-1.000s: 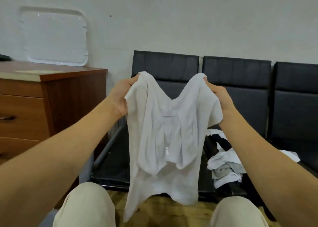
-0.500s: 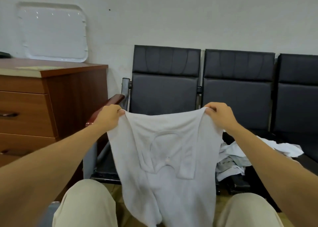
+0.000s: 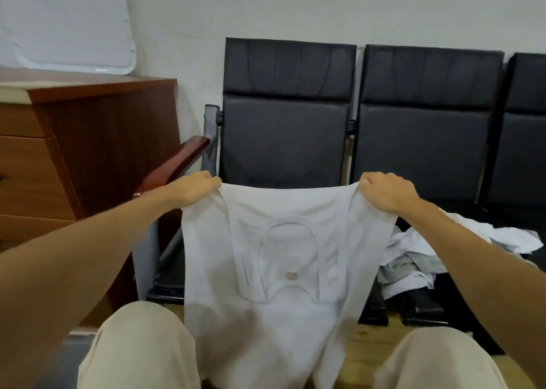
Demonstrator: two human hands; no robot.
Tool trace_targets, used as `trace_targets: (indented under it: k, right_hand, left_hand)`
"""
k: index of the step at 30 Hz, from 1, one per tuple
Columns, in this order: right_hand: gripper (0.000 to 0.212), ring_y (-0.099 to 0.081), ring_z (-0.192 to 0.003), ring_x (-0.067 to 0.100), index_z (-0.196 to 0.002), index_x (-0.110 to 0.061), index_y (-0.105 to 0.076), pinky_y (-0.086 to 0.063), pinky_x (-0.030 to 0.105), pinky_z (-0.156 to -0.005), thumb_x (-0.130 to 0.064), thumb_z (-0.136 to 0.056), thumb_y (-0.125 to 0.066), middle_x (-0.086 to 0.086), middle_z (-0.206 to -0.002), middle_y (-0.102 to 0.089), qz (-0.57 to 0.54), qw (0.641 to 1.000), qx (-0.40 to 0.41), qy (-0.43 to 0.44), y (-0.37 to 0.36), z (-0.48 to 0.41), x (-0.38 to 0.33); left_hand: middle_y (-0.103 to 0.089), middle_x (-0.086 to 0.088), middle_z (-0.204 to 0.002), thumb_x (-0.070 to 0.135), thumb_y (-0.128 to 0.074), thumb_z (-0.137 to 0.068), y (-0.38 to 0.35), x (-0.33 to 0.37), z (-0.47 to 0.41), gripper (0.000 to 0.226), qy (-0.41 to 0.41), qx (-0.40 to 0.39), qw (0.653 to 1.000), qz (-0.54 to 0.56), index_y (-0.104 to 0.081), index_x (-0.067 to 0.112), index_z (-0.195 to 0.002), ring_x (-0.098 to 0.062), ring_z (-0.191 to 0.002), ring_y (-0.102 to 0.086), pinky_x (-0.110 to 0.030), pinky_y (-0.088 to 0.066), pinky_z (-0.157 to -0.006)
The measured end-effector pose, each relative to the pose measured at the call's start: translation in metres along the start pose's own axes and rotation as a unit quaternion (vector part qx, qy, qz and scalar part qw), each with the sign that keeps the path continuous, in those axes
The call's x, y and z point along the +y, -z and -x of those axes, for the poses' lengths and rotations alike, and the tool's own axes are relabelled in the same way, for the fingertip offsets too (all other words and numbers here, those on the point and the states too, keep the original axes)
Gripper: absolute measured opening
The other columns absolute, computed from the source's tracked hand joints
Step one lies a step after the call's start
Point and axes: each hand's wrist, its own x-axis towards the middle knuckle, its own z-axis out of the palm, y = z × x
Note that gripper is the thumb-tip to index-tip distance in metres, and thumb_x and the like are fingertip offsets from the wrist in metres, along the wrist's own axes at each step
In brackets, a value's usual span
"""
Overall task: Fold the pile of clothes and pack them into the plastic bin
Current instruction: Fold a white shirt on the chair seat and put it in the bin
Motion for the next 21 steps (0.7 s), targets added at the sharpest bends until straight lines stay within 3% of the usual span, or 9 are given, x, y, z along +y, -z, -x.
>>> trace_targets:
  k: [2, 3, 5, 7, 9, 13, 17, 21]
  right_hand:
    - [0.041, -0.056, -0.091, 0.026, -0.099, -0.029, -0.062, -0.039, 0.036, -0.076, -0.051, -0.1, -0.027, 0.003, -0.103, -0.063, -0.01, 1.0, -0.014, 0.017, -0.005, -0.009, 0.001]
    - [0.044, -0.057, -0.085, 0.023, -0.085, -0.03, -0.061, -0.04, 0.034, -0.073, -0.061, -0.096, -0.031, -0.002, -0.091, -0.063, -0.014, 0.999, -0.025, 0.031, -0.008, -0.014, 0.002]
    - [0.04, -0.055, -0.076, 0.019, -0.067, -0.032, -0.053, -0.039, 0.032, -0.067, -0.062, -0.091, -0.044, -0.007, -0.074, -0.057, -0.007, 0.997, -0.046, 0.059, -0.016, -0.025, 0.004]
    - [0.031, -0.055, -0.078, 0.02, -0.074, -0.029, -0.056, -0.037, 0.031, -0.066, -0.053, -0.093, -0.051, -0.004, -0.079, -0.06, 0.009, 0.996, -0.033, 0.082, -0.028, -0.039, 0.008]
    - [0.028, -0.057, -0.082, 0.021, -0.086, -0.023, -0.061, -0.037, 0.031, -0.066, -0.048, -0.095, -0.051, 0.0, -0.087, -0.064, -0.003, 0.996, 0.0, 0.089, -0.043, -0.055, 0.01]
    - [0.025, -0.058, -0.087, 0.022, -0.095, -0.021, -0.06, -0.043, 0.035, -0.072, -0.042, -0.098, -0.047, -0.001, -0.095, -0.064, -0.018, 0.996, 0.019, 0.087, -0.08, -0.093, 0.011]
    - [0.022, -0.056, -0.087, 0.021, -0.101, -0.02, -0.056, -0.036, 0.033, -0.069, -0.035, -0.102, -0.04, -0.002, -0.1, -0.061, 0.023, 0.995, 0.027, 0.097, -0.117, -0.136, 0.01]
    - [0.018, -0.057, -0.09, 0.021, -0.104, -0.02, -0.052, -0.037, 0.031, -0.069, -0.032, -0.103, -0.039, -0.002, -0.105, -0.06, 0.058, 0.992, 0.028, 0.11, -0.15, -0.183, 0.005]
  left_hand:
    - [-0.042, -0.011, -0.145, 0.047, -0.037, -0.1, -0.005, -0.003, -0.013, 0.053, 0.014, -0.023, 0.999, 0.019, -0.047, 0.009, -0.135, -0.028, -0.129, -0.043, -0.037, -0.032, -0.103]
    - [-0.041, -0.013, -0.147, 0.049, -0.037, -0.1, -0.008, -0.004, -0.019, 0.057, 0.019, -0.015, 1.0, 0.005, -0.044, 0.007, -0.138, -0.029, -0.131, -0.042, -0.037, -0.033, -0.104]
    - [-0.051, -0.017, -0.135, 0.041, -0.038, -0.102, -0.016, -0.012, -0.035, 0.043, -0.004, 0.02, 0.999, -0.041, -0.05, 0.005, -0.121, -0.028, -0.115, -0.052, -0.034, -0.037, -0.093]
    - [-0.06, -0.017, -0.114, 0.032, -0.038, -0.103, -0.026, -0.021, -0.057, 0.025, -0.032, 0.051, 0.997, -0.056, -0.049, 0.009, -0.097, -0.022, -0.091, -0.053, -0.031, -0.037, -0.08]
    - [-0.059, -0.014, -0.102, 0.027, -0.038, -0.103, -0.037, -0.031, -0.079, 0.021, -0.028, 0.072, 0.995, -0.068, -0.047, 0.01, -0.093, -0.018, -0.083, -0.051, -0.03, -0.037, -0.077]
    - [-0.053, -0.011, -0.101, 0.027, -0.035, -0.104, -0.062, -0.042, -0.12, 0.026, -0.017, 0.121, 0.986, -0.115, -0.051, 0.008, -0.111, -0.022, -0.084, -0.053, -0.034, -0.045, -0.079]
    - [-0.051, -0.009, -0.106, 0.024, -0.038, -0.103, -0.088, -0.053, -0.164, 0.022, -0.024, 0.132, 0.981, -0.143, -0.05, 0.009, -0.115, -0.022, -0.084, -0.053, -0.033, -0.045, -0.076]
    - [-0.057, -0.01, -0.111, 0.025, -0.041, -0.103, -0.107, -0.065, -0.212, 0.022, -0.052, 0.177, 0.953, -0.24, -0.053, 0.013, -0.116, -0.026, -0.097, -0.057, -0.036, -0.041, -0.085]
